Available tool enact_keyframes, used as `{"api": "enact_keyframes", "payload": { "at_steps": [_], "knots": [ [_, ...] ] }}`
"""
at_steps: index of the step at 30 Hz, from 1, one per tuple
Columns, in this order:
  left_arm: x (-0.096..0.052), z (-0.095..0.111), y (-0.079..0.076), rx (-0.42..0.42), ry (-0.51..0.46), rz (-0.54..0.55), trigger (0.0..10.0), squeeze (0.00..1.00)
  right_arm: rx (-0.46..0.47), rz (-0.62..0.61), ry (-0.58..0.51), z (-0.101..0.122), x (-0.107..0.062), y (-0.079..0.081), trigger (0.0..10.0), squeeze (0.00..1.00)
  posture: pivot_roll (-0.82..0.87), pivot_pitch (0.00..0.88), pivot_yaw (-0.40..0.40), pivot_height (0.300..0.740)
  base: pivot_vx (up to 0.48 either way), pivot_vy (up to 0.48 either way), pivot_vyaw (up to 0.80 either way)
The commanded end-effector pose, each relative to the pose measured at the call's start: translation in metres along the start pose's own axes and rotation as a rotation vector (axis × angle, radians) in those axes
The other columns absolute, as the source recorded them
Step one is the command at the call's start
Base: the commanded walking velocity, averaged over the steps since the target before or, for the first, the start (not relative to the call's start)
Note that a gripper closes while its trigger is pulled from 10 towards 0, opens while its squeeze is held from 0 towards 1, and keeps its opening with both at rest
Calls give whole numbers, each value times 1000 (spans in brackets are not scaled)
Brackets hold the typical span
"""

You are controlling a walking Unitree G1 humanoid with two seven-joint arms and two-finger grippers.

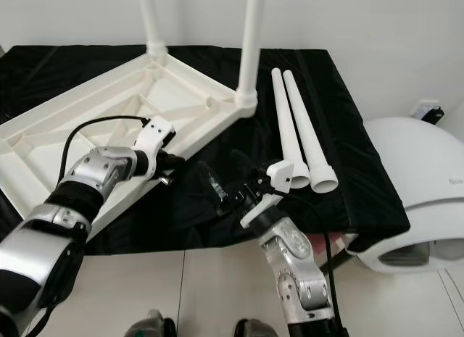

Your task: Building children table

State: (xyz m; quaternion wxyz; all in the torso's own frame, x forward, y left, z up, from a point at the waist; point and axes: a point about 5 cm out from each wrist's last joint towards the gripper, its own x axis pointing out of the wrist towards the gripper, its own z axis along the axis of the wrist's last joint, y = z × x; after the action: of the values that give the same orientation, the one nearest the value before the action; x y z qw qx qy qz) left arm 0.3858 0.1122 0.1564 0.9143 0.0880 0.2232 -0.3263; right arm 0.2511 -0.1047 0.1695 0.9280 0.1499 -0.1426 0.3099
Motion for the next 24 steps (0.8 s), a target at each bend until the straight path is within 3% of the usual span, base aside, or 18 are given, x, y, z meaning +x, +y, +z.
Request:
{"api": "enact_keyframes", "payload": {
  "at_steps": [1, 6, 11, 12, 14, 15, 19, 20, 24],
  "knots": [
    [-1, 14, 11, -106, -125, 185, 0, 0, 1, 2, 4, 0, 1, 2, 10000, 0, 6, 86, 22, 740, 0, 0, 0],
    [1, 21, 16, -165, -150, 281, 0, 0, 6, 2, 0, 1, 2, 4, 10000, 0, 8, 87, 27, 740, 0, 0, 0],
    [4, 26, 14, -156, -154, 289, 0, 0, 9, 0, -3, 0, 3, 5, 10000, 0, 7, 86, 29, 740, 0, 0, 0],
    [6, 29, 9, -115, -152, 267, 10000, 0, 10, -1, -4, 0, 3, 5, 10000, 0, 4, 87, 30, 740, 0, 0, 0],
    [10, 35, 1, -48, -155, 218, 10000, 0, 8, -4, -3, 0, 2, 5, 10000, 0, 4, 88, 33, 740, 0, 0, 0],
    [12, 36, -2, -34, -154, 196, 10000, 75, 7, -7, -2, 0, 2, 4, 10000, 0, 2, 88, 36, 740, 0, 0, 0],
    [12, 36, -4, -32, -148, 172, 10000, 94, 6, -11, -2, 0, 1, 4, 10000, 0, 3, 88, 37, 740, 0, 0, 0],
    [12, 37, -5, -36, -164, 151, 10000, 1000, 6, -13, -2, 0, 1, 4, 10000, 0, 5, 87, 38, 740, 0, 0, 0],
    [11, 40, -6, -19, -170, 127, 10000, 1000, 7, -16, -3, 0, 1, 4, 10000, 0, 7, 84, 39, 740, 0, 0, 0]
  ]
}}
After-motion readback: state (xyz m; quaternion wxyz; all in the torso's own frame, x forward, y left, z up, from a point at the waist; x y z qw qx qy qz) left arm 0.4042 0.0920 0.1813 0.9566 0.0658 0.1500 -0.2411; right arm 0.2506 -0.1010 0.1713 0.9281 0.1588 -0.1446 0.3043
